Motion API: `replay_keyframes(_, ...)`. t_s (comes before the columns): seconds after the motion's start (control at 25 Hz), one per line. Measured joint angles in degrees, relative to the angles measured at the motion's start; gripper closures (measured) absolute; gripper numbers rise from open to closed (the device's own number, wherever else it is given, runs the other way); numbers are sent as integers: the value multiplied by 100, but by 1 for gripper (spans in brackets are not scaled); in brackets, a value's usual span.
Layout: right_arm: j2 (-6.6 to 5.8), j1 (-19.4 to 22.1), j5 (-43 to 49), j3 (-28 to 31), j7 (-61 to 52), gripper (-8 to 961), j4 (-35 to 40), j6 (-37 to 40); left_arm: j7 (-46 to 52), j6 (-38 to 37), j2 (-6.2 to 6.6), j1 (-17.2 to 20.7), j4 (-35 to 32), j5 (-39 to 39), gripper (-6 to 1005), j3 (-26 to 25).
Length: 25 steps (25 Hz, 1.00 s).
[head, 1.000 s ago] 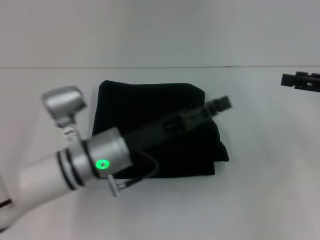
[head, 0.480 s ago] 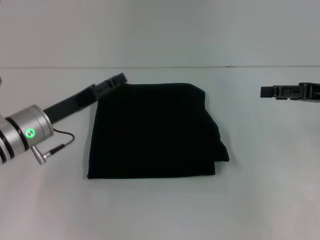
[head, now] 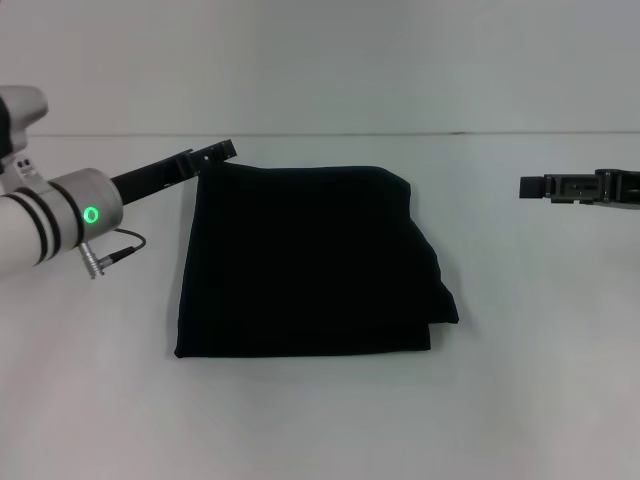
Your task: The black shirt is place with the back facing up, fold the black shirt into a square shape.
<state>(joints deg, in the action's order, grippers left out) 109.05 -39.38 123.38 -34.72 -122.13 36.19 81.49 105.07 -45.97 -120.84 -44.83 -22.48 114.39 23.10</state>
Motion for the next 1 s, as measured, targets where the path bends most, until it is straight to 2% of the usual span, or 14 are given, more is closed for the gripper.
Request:
replay_keyframes(0.36,0,55,2,-10,40,67,0,8,-31,1040,-172,-123,-2,-9,51,934)
replay_keyframes(1.0,27,159,2,-4,102,66,-51,-20,-46,1286,-209,-156,16,-4,50,1413)
